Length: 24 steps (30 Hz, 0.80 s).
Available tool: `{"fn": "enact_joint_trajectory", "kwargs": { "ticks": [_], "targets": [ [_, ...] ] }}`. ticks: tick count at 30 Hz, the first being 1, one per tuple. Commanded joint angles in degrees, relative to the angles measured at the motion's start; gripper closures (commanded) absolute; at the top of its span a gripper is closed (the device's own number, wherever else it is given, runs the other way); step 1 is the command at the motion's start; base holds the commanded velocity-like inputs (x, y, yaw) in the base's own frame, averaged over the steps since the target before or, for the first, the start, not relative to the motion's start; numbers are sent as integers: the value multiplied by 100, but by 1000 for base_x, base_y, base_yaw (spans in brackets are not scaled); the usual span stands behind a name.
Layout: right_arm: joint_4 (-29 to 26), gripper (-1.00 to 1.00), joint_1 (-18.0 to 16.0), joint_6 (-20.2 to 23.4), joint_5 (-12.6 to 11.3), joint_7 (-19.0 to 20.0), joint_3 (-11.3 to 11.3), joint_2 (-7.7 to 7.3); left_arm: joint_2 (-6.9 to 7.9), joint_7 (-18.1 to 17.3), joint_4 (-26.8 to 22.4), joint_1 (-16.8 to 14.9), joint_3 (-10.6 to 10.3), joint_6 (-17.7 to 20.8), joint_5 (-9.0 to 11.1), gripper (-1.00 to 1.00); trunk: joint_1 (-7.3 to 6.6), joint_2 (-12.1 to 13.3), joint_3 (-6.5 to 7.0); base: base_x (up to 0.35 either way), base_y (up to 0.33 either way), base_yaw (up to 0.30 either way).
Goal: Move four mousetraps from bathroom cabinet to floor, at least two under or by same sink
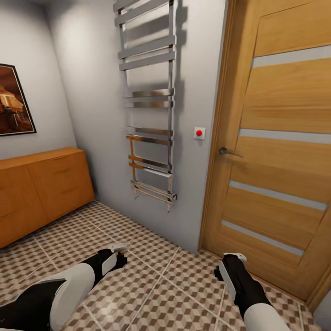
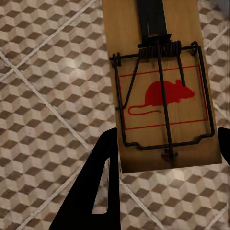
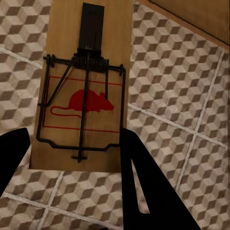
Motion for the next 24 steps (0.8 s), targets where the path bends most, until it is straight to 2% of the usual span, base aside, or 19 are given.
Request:
{"fn": "enact_joint_trajectory", "kwargs": {
  "ticks": [1,24],
  "targets": [
    [-8,100,-4,21,1,-18,-15,5,-1,41,-2,-4,28,16,39,100,0,-4,-6,0,0,-300],
    [-14,100,-4,11,1,-20,-15,5,6,41,-2,-4,36,10,56,100,0,-4,47,0,0,-300]
  ]
}}
